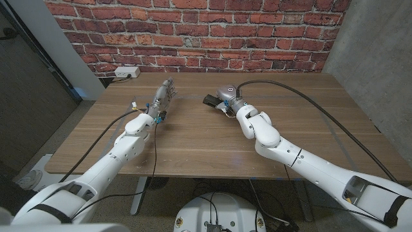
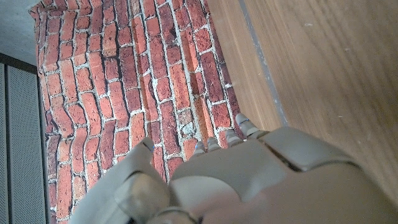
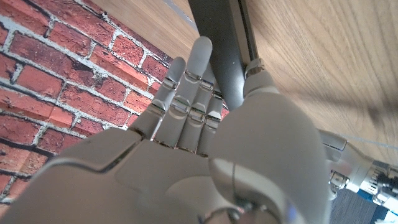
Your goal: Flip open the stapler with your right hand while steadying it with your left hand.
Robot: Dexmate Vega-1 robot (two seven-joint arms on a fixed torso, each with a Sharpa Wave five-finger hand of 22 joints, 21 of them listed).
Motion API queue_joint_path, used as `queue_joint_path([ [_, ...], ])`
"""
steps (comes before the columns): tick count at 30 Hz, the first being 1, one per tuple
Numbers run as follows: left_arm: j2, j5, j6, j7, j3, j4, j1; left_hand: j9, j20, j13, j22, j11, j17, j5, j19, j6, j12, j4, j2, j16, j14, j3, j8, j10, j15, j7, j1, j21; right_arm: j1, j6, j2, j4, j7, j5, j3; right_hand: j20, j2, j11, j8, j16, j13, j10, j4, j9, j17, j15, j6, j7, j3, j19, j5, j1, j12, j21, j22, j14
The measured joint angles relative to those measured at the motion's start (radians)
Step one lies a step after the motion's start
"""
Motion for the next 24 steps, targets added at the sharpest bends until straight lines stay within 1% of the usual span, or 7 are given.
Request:
queue_joint_path([
  [3, 0.008, 0.000, 0.000, 0.000, 0.009, -0.002, -0.009, 0.000, 0.011, 0.004, 0.000, 0.000, 0.000, -0.017, 0.000, 0.000, 0.008, -0.040, -0.012, 0.001, 0.048, 0.012, 0.004, 0.000, -0.001, 0.000, 0.055, -0.001, 0.000, 0.009, 0.000, 0.000, -0.019, 0.052, 0.000, 0.000, 0.000, 0.001, 0.000, 0.000, 0.000, 0.001, 0.000, 0.000, 0.005, 0.001, 0.000, 0.000, 0.000, 0.000, 0.000, 0.000, 0.000, 0.007, 0.001, 0.002],
  [4, 0.010, 0.000, 0.000, 0.000, 0.011, -0.003, -0.012, 0.000, 0.018, 0.003, 0.000, -0.002, 0.000, -0.024, 0.004, 0.000, 0.011, -0.055, -0.017, 0.001, 0.062, 0.016, 0.006, 0.008, -0.001, 0.000, 0.076, -0.004, 0.000, 0.013, 0.000, 0.000, -0.024, 0.066, 0.000, 0.000, 0.000, 0.001, 0.000, 0.000, 0.000, 0.001, 0.000, 0.000, 0.005, 0.001, 0.000, 0.000, 0.000, 0.000, 0.003, 0.000, 0.000, 0.010, 0.004, 0.002],
  [5, 0.013, 0.031, 0.000, 0.000, 0.014, -0.005, -0.015, 0.000, 0.021, 0.003, 0.000, -0.003, 0.000, -0.030, 0.008, 0.000, 0.015, -0.068, -0.022, 0.001, 0.072, 0.019, 0.008, 0.024, -0.001, 0.000, 0.094, -0.004, -0.008, 0.018, -0.007, -0.010, -0.031, 0.087, 0.029, -0.003, 0.000, 0.001, 0.000, 0.000, 0.000, 0.002, 0.000, 0.000, 0.005, 0.001, 0.000, 0.000, 0.000, -0.004, 0.007, 0.000, 0.000, 0.010, 0.005, 0.002],
  [9, 0.024, 0.040, 0.000, 0.000, 0.028, -0.010, -0.029, 0.003, 0.040, 0.003, 0.002, -0.001, 0.001, -0.049, 0.022, 0.010, 0.016, -0.112, -0.034, 0.001, 0.095, 0.027, 0.011, 0.064, 0.000, 0.003, 0.151, -0.011, -0.010, 0.032, -0.009, -0.012, -0.049, 0.147, 0.035, -0.003, 0.000, 0.000, 0.000, -0.007, 0.000, 0.003, 0.000, 0.001, 0.009, 0.001, 0.002, 0.002, -0.003, -0.003, 0.007, 0.000, 0.000, 0.015, 0.005, 0.006],
  [14, 0.035, 0.084, 0.008, -0.012, 0.042, -0.012, -0.047, 0.003, 0.050, 0.008, 0.003, 0.000, 0.003, -0.056, 0.029, 0.026, 0.020, -0.135, -0.034, 0.001, 0.105, 0.034, 0.011, 0.080, 0.003, 0.015, 0.183, -0.012, -0.014, 0.054, -0.023, -0.018, -0.067, 0.224, 0.064, -0.003, 0.000, 0.000, 0.004, -0.008, 0.000, 0.004, -0.001, 0.001, 0.013, 0.001, 0.005, 0.005, -0.004, -0.003, 0.007, 0.000, 0.000, 0.029, 0.005, 0.008],
  [19, 0.047, 0.114, 0.008, -0.026, 0.059, -0.012, -0.066, 0.003, 0.072, 0.008, 0.003, -0.007, 0.003, -0.064, 0.044, 0.052, 0.023, -0.167, -0.057, 0.001, 0.117, 0.038, 0.019, 0.112, 0.000, 0.027, 0.232, -0.012, -0.018, 0.086, -0.031, -0.019, -0.087, 0.322, 0.086, -0.002, 0.000, 0.000, 0.004, -0.008, 0.000, 0.007, -0.001, 0.001, 0.022, -0.003, 0.009, 0.009, -0.004, -0.005, 0.007, 0.000, 0.000, 0.041, 0.009, 0.009],
  [24, 0.057, 0.143, -0.004, -0.043, 0.071, -0.012, -0.083, 0.008, 0.087, 0.013, 0.003, -0.009, 0.003, -0.071, 0.056, 0.090, 0.032, -0.195, -0.080, 0.001, 0.145, 0.032, 0.023, 0.146, 0.000, 0.029, 0.265, -0.012, -0.022, 0.117, -0.040, -0.011, -0.106, 0.418, 0.110, 0.000, 0.000, 0.000, 0.004, -0.008, 0.000, 0.007, -0.001, 0.001, 0.027, -0.003, 0.009, 0.009, -0.004, -0.007, 0.007, 0.000, 0.000, 0.048, 0.009, 0.009],
])
